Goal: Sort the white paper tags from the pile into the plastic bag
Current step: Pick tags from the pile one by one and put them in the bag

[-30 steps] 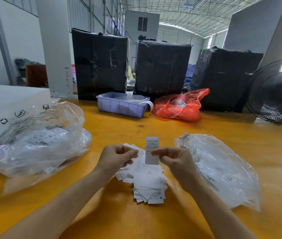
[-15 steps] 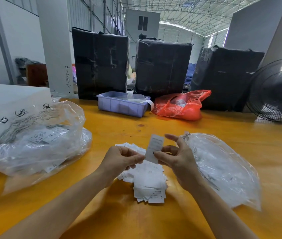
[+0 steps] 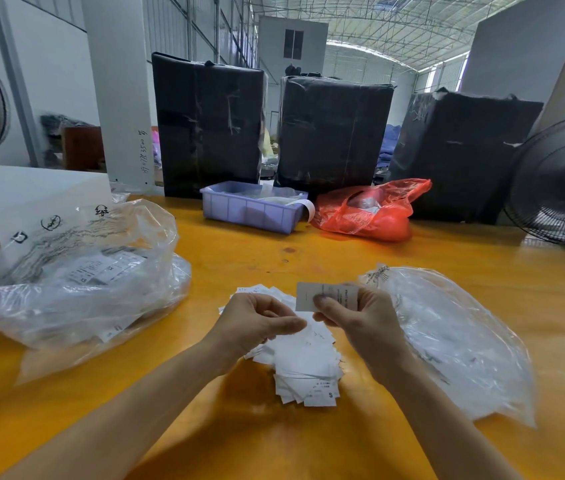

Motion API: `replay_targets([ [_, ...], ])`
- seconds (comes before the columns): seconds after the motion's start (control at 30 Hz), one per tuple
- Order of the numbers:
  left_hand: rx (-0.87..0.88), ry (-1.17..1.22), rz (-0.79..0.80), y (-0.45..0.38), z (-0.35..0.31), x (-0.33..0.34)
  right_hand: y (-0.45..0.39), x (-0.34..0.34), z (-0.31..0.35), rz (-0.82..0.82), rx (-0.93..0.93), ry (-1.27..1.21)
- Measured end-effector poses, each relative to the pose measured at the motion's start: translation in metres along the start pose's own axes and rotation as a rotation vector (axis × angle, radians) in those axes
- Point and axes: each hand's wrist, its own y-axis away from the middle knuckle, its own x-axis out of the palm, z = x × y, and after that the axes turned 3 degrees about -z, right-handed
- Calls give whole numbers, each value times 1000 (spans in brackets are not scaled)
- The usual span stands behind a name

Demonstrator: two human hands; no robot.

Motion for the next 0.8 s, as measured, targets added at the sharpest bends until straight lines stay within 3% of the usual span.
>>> replay_targets([
  [0.57,-43,25,31,-2,-1,-1,1,2,0,-57,-166,247],
  [0.8,-36,35,36,-1,-2,-3,2,1,-2,29,-204,362],
])
